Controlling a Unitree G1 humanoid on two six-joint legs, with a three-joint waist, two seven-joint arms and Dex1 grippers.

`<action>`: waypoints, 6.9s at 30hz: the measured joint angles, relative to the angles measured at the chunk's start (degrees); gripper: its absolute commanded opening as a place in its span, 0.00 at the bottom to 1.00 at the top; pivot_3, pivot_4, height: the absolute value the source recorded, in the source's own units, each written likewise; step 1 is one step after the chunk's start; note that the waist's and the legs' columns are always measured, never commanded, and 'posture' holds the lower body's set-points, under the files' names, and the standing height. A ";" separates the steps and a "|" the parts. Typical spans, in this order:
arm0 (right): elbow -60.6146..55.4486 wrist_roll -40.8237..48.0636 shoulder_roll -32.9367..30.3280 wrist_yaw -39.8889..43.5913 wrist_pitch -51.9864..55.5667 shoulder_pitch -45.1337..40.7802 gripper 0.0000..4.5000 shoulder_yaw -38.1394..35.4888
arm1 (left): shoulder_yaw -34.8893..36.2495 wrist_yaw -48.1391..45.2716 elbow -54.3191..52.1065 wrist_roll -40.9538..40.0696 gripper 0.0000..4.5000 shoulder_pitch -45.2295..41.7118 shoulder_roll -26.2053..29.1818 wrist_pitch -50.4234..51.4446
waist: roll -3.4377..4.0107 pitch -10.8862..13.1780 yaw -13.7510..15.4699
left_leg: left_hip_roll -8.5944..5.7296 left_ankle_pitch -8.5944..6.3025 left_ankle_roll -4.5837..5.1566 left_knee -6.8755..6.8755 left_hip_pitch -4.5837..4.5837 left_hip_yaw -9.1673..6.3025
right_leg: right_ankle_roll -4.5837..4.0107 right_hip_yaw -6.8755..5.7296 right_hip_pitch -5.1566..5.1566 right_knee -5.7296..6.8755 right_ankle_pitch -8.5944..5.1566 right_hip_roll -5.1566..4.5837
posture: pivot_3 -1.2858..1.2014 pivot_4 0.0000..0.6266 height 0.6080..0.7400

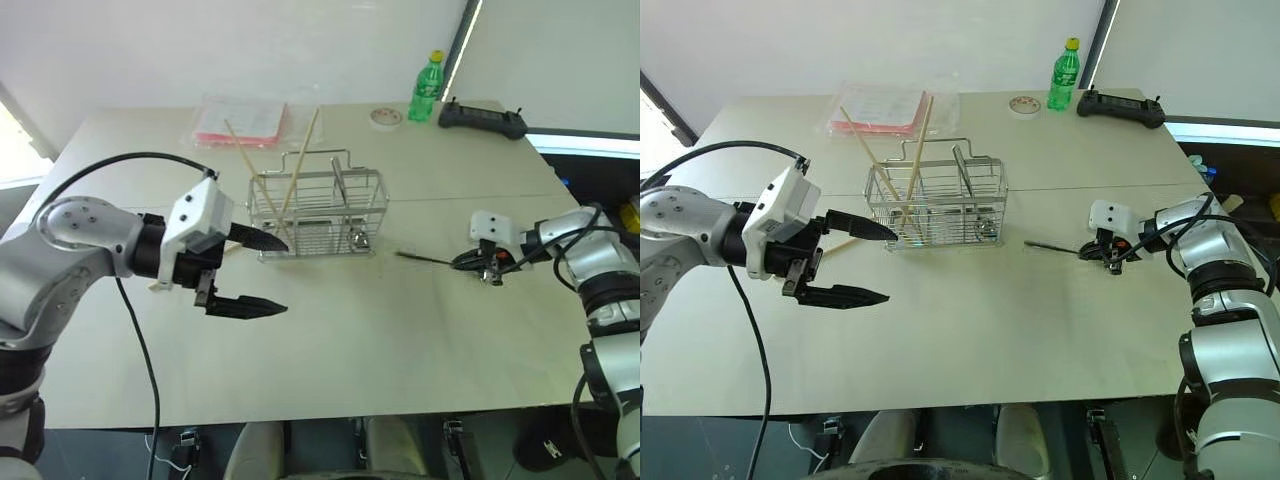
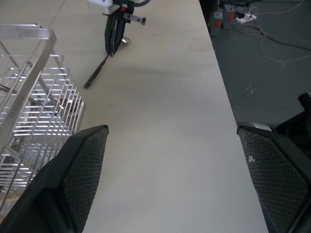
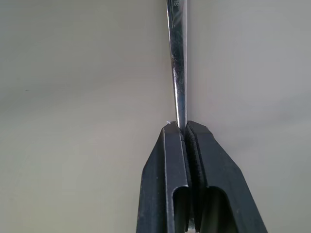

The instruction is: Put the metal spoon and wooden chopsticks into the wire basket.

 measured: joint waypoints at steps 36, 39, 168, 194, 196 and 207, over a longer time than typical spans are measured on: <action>-65.74 52.89 14.76 -34.85 57.30 1.08 0.01 -27.20 | 0.44 3.66 13.14 2.97 1.00 -10.59 -7.08 -1.75 | -0.05 0.05 0.46 | -0.03 -0.01 0.00 -0.04 -0.70 -0.17 | 0.20 -0.06 -0.66 -0.02 0.17 0.00 | 0.52 0.24 0.62; -63.33 48.54 19.35 -39.22 54.50 1.00 0.01 -23.03 | 0.40 3.86 13.60 3.34 1.00 -12.04 -7.79 -1.87 | -0.04 0.06 0.18 | -0.09 0.00 0.00 -0.06 -0.87 -0.12 | 0.40 -0.04 -0.80 -0.01 0.29 -0.03 | 0.52 0.24 0.62; -101.09 84.75 -11.15 -50.94 55.51 57.02 1.00 -51.26 | 14.68 22.00 100.89 39.96 0.01 -50.64 -16.99 -45.18 | -0.56 0.08 1.63 | 0.13 -0.34 0.56 0.68 -0.99 -0.05 | 0.60 -0.41 -0.44 -0.12 0.28 -0.17 | 0.52 0.24 0.62; -102.37 81.79 -7.77 -50.28 53.97 59.22 1.00 -49.12 | 11.62 24.66 44.12 16.41 0.01 -31.68 -38.60 -15.24 | -0.44 0.08 1.72 | 0.08 -0.33 0.55 0.78 -0.92 -0.11 | 0.57 -0.38 -0.25 -0.19 0.28 -0.14 | 0.52 0.24 0.62; -102.38 82.12 -7.50 -50.80 53.81 59.22 1.00 -49.12 | 11.54 26.51 41.19 15.79 0.01 -29.31 -39.94 -13.97 | -0.45 0.08 1.77 | 0.07 -0.33 0.55 0.81 -0.93 -0.13 | 0.56 -0.37 -0.22 -0.21 0.27 -0.15 | 0.52 0.24 0.62; -101.92 82.40 -7.34 -52.07 53.50 57.92 1.00 -49.03 | 9.95 32.40 30.00 12.77 0.37 -19.23 -41.99 -10.21 | -0.42 0.07 1.67 | 0.06 -0.33 0.55 0.82 -0.91 -0.12 | 0.36 -0.36 -0.21 -0.21 0.17 -0.14 | 0.52 0.24 0.62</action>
